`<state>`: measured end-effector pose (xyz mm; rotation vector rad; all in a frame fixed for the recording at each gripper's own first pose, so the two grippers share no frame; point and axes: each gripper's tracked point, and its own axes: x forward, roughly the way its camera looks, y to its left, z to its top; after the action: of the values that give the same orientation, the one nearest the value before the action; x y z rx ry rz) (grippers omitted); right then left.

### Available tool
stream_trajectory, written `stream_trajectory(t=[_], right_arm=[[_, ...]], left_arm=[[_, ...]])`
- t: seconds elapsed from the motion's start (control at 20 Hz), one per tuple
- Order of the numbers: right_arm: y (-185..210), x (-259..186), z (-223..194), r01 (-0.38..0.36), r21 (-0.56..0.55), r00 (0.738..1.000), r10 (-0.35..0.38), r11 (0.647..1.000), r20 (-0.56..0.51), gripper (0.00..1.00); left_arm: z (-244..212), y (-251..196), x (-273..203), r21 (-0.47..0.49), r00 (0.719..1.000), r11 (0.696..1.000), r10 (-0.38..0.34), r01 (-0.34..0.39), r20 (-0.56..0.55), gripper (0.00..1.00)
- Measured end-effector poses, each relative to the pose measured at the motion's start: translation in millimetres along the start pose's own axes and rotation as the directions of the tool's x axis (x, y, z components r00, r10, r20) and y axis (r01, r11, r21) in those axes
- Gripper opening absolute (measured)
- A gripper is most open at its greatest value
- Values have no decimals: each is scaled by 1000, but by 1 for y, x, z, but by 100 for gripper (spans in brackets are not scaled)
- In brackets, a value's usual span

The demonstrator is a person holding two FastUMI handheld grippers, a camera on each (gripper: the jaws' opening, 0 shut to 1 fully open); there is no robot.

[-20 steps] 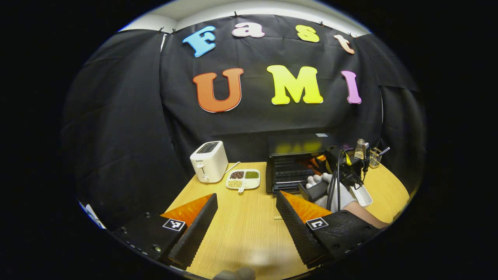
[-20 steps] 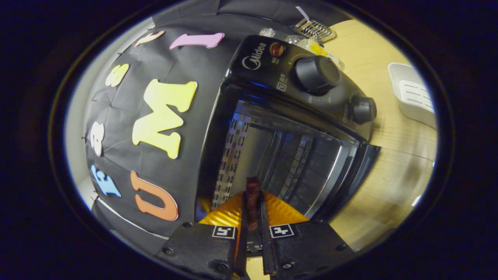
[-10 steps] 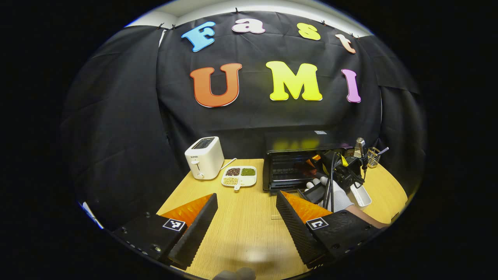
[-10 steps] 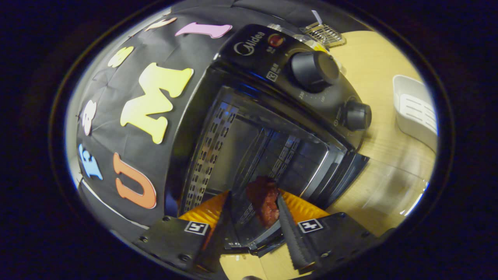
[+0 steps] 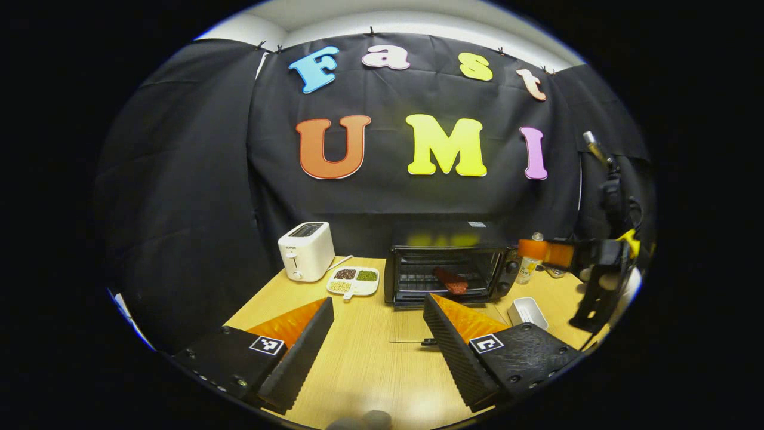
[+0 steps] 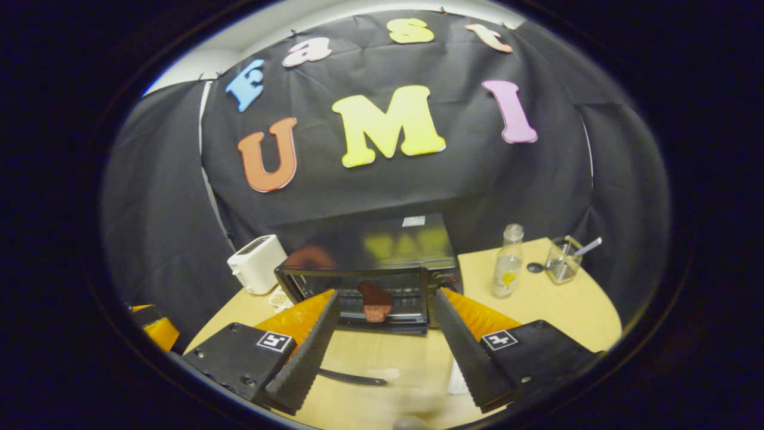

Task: Open the electric oven with the left hand, put the food in, and close the electric oven.

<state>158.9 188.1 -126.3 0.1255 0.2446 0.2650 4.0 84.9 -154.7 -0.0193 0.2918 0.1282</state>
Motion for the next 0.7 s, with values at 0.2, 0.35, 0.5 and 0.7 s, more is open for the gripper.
stream_trajectory(t=[0.2,0.35,0.5,0.7], right_arm=[[-27,-51,26,-98,-79,995,99,992,16,96],[-61,-77,41,-132,-142,990,137,981,25,96],[-91,-98,46,-159,-193,986,167,968,28,100],[-126,-117,43,-158,-236,986,164,959,6,100]], left_arm=[[-7,-23,-13,6,998,998,70,-70,4,97],[-15,-46,-30,-29,991,990,136,-136,2,97],[-33,-72,-47,-44,983,982,181,-182,-24,96],[-59,-100,-48,-34,982,982,184,-186,-51,97]])
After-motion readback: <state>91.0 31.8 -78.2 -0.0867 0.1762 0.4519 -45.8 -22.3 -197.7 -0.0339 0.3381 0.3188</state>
